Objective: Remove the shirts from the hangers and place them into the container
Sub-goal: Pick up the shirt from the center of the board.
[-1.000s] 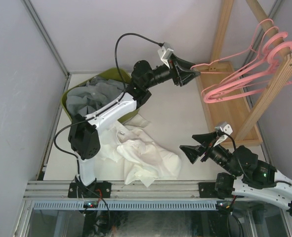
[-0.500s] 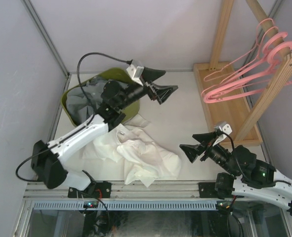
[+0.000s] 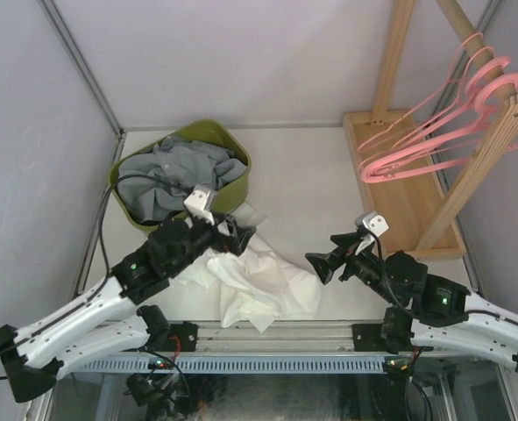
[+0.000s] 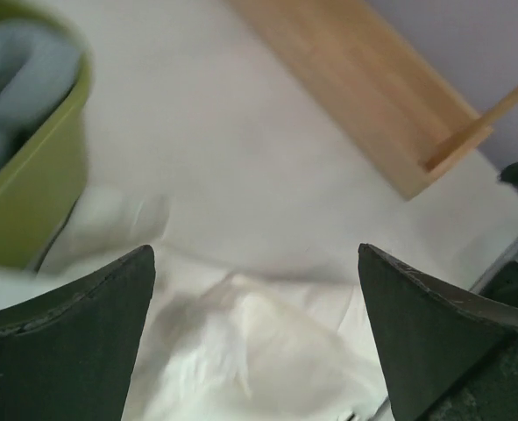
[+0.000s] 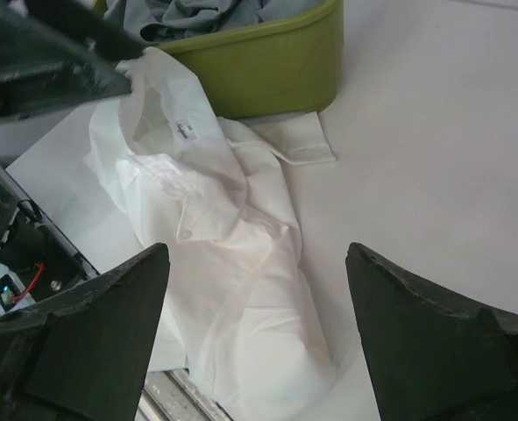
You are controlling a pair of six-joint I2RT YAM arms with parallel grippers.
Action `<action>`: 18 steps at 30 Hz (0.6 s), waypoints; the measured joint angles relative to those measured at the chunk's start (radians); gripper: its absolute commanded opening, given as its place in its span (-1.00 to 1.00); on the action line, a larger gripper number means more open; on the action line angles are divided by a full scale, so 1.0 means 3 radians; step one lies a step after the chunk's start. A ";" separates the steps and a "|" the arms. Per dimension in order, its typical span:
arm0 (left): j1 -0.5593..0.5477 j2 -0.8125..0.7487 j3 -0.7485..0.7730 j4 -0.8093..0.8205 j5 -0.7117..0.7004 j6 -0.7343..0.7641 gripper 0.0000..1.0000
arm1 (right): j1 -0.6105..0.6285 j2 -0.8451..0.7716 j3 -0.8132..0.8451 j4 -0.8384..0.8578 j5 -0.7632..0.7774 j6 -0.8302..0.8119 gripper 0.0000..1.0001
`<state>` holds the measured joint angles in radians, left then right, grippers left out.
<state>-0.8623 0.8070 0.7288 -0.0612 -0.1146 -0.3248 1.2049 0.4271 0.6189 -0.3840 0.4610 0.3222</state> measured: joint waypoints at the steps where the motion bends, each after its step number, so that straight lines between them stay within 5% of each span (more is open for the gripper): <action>1: -0.0076 -0.0100 -0.0004 -0.0216 -0.0198 -0.0093 1.00 | -0.0003 0.0046 0.0000 0.0048 0.0000 -0.0017 0.62; 6: -0.0421 -0.0529 0.0001 -0.1401 -0.1137 -0.0932 1.00 | -0.0004 0.0331 -0.0008 0.0253 -0.0014 -0.0081 0.62; 11: -0.0493 -0.0427 0.0001 -0.2249 -0.1536 -0.1701 1.00 | -0.0017 0.0430 -0.0011 0.0369 -0.0058 -0.0106 0.62; 18: -0.0497 -0.0140 -0.0011 -0.2304 -0.1694 -0.2032 1.00 | -0.0034 0.0413 -0.0011 0.0445 -0.0061 -0.0134 0.62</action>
<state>-1.0115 0.7650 0.7254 -0.7525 -0.6228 -0.9344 1.1946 0.5510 0.6155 -0.2504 0.4427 0.2821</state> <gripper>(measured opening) 0.998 0.809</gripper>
